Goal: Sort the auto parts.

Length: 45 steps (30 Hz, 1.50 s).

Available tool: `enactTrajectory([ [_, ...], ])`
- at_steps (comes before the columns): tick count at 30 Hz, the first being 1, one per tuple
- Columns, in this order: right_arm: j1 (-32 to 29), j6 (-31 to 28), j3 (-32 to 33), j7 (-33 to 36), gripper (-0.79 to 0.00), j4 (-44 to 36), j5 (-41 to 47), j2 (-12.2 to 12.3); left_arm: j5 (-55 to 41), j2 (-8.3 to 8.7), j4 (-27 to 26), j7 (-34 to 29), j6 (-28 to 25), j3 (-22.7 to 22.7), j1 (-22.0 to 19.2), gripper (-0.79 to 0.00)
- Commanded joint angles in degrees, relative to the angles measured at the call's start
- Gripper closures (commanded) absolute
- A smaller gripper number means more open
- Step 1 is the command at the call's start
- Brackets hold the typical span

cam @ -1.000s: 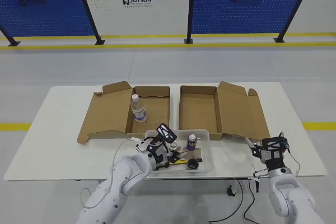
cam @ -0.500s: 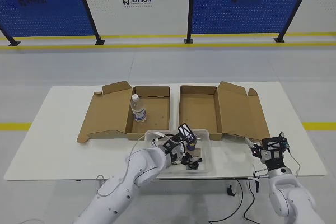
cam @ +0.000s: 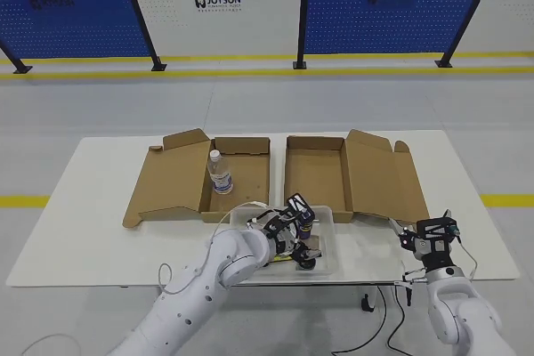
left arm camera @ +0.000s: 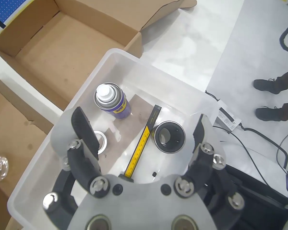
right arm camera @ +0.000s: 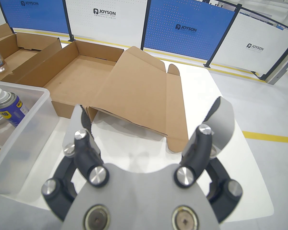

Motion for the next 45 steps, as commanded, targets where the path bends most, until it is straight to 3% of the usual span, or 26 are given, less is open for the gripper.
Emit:
enactTrajectory([
  [1, 0.00, 0.00, 0.00, 0.00, -0.785, 0.00, 0.00, 0.00, 0.00, 0.00, 0.00, -0.01, 0.01, 0.00, 0.00, -0.785],
  [11, 0.00, 0.00, 0.00, 0.00, -0.785, 0.00, 0.00, 0.00, 0.00, 0.00, 0.00, -0.01, 0.01, 0.00, 0.00, -0.785],
  [17, 0.00, 0.00, 0.00, 0.00, -0.785, 0.00, 0.00, 0.00, -7.36, 0.01, -0.82, 0.93, -1.21, -2.07, -0.14, -0.785],
  [22, 0.00, 0.00, 0.00, 0.00, -0.785, 0.00, 0.00, 0.00, -12.13, 0.03, -0.59, -5.33, -2.63, -2.13, -1.78, -0.785],
  [30, 0.00, 0.00, 0.00, 0.00, -0.785, 0.00, 0.00, 0.00, -14.63, -0.45, 3.19, -12.79, -0.66, 0.24, -5.09, -0.782],
  [37, 0.00, 0.00, 0.00, 0.00, -0.785, 0.00, 0.00, 0.00, -13.99, -1.46, 7.07, -15.68, 0.60, 4.40, -8.26, -0.674],
  [39, 0.00, 0.00, 0.00, 0.00, -0.785, 0.00, 0.00, 0.00, -14.24, -1.77, 8.07, -15.69, 0.96, 5.29, -8.95, -0.613],
  [42, 0.00, 0.00, 0.00, 0.00, -0.785, 0.00, 0.00, 0.00, -15.52, -2.17, 9.70, -16.60, 1.02, 6.18, -10.05, -0.622],
  [45, 0.00, 0.00, 0.00, 0.00, -0.785, 0.00, 0.00, 0.00, -16.01, -2.45, 10.85, -17.16, 1.17, 6.83, -10.98, -0.566],
])
